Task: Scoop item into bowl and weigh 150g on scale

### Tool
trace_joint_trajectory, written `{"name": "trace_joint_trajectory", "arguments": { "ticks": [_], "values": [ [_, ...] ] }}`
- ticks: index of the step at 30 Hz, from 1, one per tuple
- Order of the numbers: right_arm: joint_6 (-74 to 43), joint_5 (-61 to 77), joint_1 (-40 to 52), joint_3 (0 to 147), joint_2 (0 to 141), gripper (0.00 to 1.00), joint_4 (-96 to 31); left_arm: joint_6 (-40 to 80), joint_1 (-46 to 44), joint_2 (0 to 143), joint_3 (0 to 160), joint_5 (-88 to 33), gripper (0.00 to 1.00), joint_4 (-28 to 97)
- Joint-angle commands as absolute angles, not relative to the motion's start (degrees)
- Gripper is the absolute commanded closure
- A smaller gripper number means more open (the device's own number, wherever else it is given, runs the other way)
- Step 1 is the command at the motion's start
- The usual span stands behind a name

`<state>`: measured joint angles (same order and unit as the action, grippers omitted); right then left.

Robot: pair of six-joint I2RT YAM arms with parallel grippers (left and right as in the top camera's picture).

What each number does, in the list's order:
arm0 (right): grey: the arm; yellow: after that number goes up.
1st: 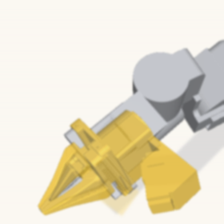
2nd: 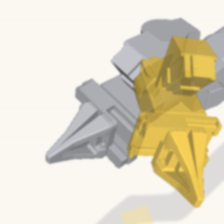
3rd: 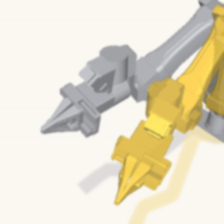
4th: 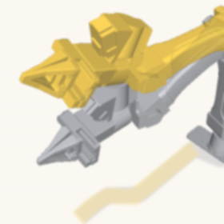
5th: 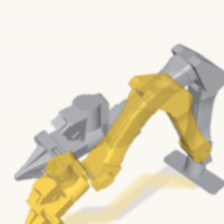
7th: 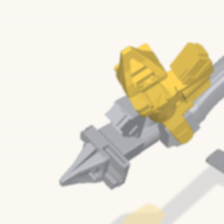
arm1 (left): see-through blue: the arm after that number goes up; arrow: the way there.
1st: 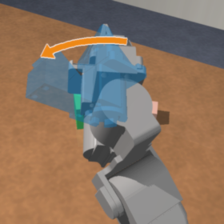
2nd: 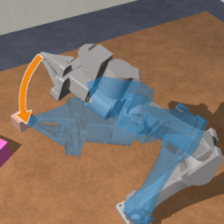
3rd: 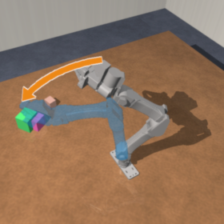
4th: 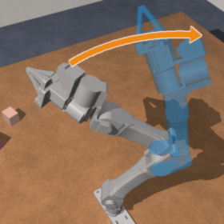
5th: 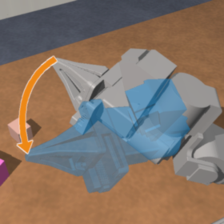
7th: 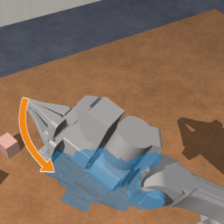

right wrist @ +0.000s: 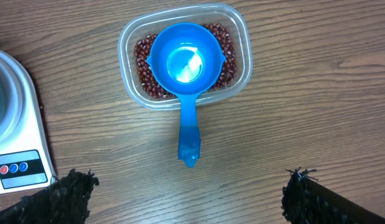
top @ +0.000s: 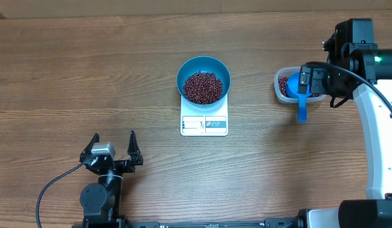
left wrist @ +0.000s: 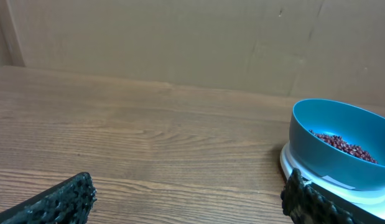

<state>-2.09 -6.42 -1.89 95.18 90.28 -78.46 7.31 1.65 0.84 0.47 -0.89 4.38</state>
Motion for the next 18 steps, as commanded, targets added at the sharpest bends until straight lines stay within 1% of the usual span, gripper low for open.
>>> {"name": "trace_joint_trajectory", "arguments": {
  "ticks": [1, 8, 13, 18],
  "values": [
    [-1.43, -6.76, -1.96, 96.40, 89.69, 0.00, -78.11, 6.22, 1.89, 0.25, 0.27, -1.45, 0.01, 4.47],
    [-1.41, -6.76, -1.96, 96.27, 89.23, 0.00, -75.66, 6.22, 1.89, 0.25, 0.27, -1.45, 0.00, 4.47],
    [-1.43, -6.28, -1.93, 93.03, 86.30, 0.00, -64.73, 6.22, 1.89, 0.25, 0.27, -1.45, 0.01, 4.47],
    [-1.43, -3.11, -1.96, 86.61, 80.88, 0.00, -56.34, 6.22, 1.89, 0.25, 0.27, -1.45, 0.00, 4.47]
  ]
}}
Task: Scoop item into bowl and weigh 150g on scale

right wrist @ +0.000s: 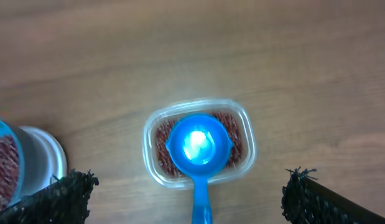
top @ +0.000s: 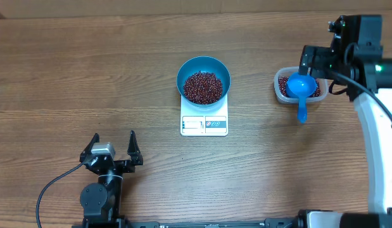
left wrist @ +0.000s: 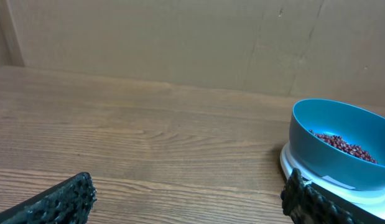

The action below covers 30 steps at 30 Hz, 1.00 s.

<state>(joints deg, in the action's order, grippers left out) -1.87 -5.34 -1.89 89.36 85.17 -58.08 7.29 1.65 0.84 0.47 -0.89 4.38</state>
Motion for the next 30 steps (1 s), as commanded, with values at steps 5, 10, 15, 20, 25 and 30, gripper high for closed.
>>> {"name": "trace_joint_trajectory", "arguments": {
  "ticks": [5, 10, 15, 20, 25, 30],
  "values": [
    [-1.45, 0.95, -1.96, 75.22, 72.62, 0.00, -43.62, 6.22, 1.89, 0.25, 0.27, -1.45, 0.01, 4.47],
    [-1.65, 5.10, -1.96, 61.82, 63.13, 0.00, -28.18, 6.22, 1.89, 0.25, 0.27, -1.45, 0.01, 4.47],
    [-1.69, 8.19, -1.96, 49.15, 53.63, 0.00, -12.32, 6.22, 1.89, 0.25, 0.27, -1.45, 0.00, 4.47],
    [-2.17, 9.17, -1.96, 37.36, 44.14, 0.00, -0.69, 6.22, 1.89, 0.25, 0.27, -1.45, 0.01, 4.47],
    [-3.18, 9.56, -1.96, 24.56, 34.57, 0.00, 8.75, 6.22, 1.89, 0.25, 0.27, -1.45, 0.00, 4.47],
    [-3.20, 10.48, -1.96, 13.39, 27.64, 0.00, 17.76, 6.22, 1.89, 0.25, 0.27, -1.45, 0.00, 4.47]
  ]
}}
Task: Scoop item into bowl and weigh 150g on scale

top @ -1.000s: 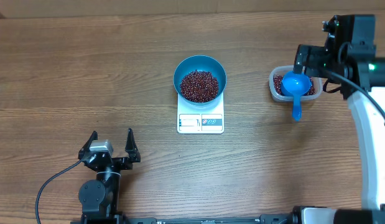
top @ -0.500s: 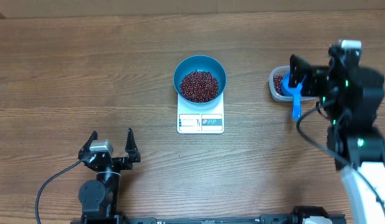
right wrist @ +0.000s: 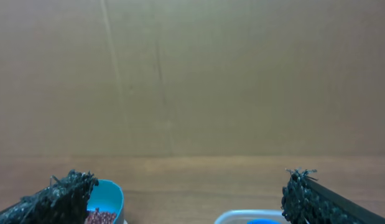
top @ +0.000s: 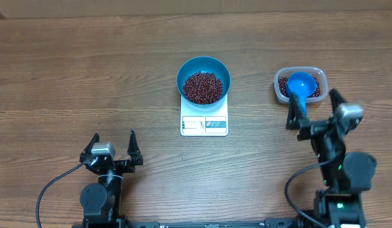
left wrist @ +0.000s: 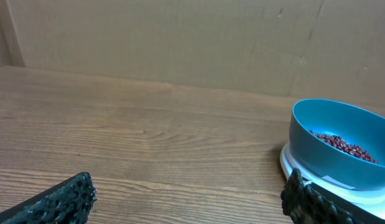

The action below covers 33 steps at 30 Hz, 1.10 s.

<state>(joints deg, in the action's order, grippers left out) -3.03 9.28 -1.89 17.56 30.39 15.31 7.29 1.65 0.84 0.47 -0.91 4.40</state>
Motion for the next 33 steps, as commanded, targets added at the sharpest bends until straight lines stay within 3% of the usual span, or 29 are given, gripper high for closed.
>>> {"name": "trace_joint_trajectory", "arguments": {
  "ticks": [1, 12, 20, 33],
  "values": [
    [-3.20, 10.66, -1.96, 11.75, 26.50, 0.00, 18.90, 6.22, 1.89, 0.25, 0.27, -1.45, 0.00, 4.47],
    [-3.20, 10.66, -1.96, 0.64, 11.25, 0.00, 17.19, 6.22, 1.89, 0.25, 0.27, -1.45, 0.01, 4.47],
    [-3.20, 10.63, -1.96, 0.45, 2.24, 0.00, 3.70, 6.22, 1.89, 0.25, 0.27, -1.45, 0.00, 4.47],
    [-3.38, 10.85, -1.96, 0.45, 0.12, 0.00, -3.88, 6.22, 1.89, 0.25, 0.27, -1.45, 0.01, 4.47]
  ]
}}
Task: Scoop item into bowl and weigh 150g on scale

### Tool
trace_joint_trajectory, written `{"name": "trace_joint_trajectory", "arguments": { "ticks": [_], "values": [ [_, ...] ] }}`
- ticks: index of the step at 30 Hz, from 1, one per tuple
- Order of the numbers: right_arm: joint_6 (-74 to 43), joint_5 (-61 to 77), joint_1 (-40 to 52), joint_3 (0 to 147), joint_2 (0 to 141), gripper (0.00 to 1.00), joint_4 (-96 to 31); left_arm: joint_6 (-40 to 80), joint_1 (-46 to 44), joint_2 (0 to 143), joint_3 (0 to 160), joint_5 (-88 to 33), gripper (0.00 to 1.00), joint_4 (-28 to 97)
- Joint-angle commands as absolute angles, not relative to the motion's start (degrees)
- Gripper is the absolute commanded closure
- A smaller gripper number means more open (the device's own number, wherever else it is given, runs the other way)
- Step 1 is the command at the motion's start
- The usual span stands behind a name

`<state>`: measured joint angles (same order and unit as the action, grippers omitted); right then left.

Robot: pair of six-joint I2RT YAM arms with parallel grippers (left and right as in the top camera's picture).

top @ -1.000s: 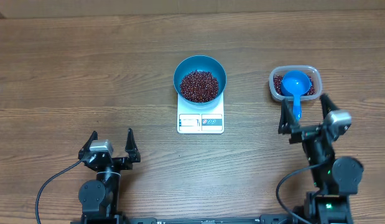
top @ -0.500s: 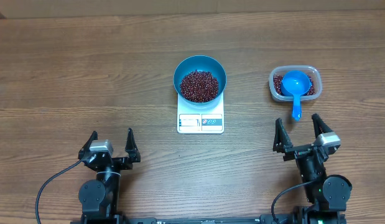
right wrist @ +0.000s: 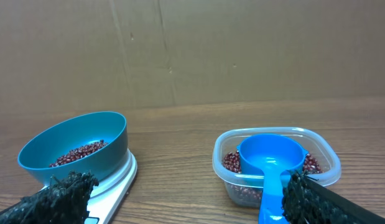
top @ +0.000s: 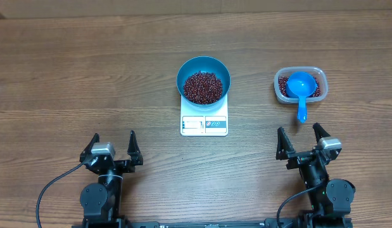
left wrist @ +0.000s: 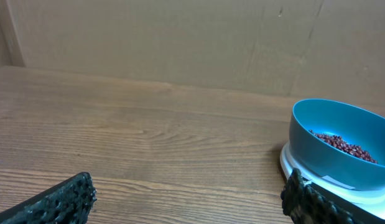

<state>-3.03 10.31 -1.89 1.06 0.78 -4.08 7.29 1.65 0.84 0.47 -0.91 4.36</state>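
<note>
A teal bowl [top: 204,79] of red beans stands on a white scale [top: 204,124] at the table's middle; it also shows in the right wrist view as the bowl [right wrist: 77,147] and in the left wrist view as the bowl [left wrist: 341,143]. A clear tub [top: 301,85] of beans at the right holds a blue scoop [top: 301,88], its handle hanging over the near rim. My right gripper [top: 300,140] rests open near the front edge, below the tub. My left gripper [top: 112,145] rests open at the front left. Both are empty.
A brown cardboard wall [left wrist: 180,37] stands behind the wooden table [top: 88,76]. The scale's display and buttons [top: 204,125] face the front edge.
My right arm has drawn back further to the front edge and now looks level at the tub and bowl. The scoop, tub, bowl and left gripper have not moved.
My right gripper hung open over the tub, with the scoop lying in it. It then stood higher over the tub, later it was down at the front right, and now it rests at the front edge. The left arm stayed still throughout.
</note>
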Motion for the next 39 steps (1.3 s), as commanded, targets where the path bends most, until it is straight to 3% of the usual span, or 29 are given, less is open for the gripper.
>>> {"name": "trace_joint_trajectory", "arguments": {
  "ticks": [1, 26, 39],
  "values": [
    [-3.38, 10.85, -1.96, 0.45, 0.12, 0.00, -3.90, 6.22, 1.89, 0.25, 0.27, -1.45, 0.00, 4.47],
    [-2.50, 11.29, -1.69, 0.45, 0.12, 0.00, -3.97, 6.22, 1.89, 0.25, 0.27, -1.45, 0.00, 4.47],
    [11.40, 18.35, -0.10, 0.43, 0.12, 0.00, -3.33, 6.22, 1.89, 0.25, 0.27, -1.45, 0.01, 4.47]
  ]
}}
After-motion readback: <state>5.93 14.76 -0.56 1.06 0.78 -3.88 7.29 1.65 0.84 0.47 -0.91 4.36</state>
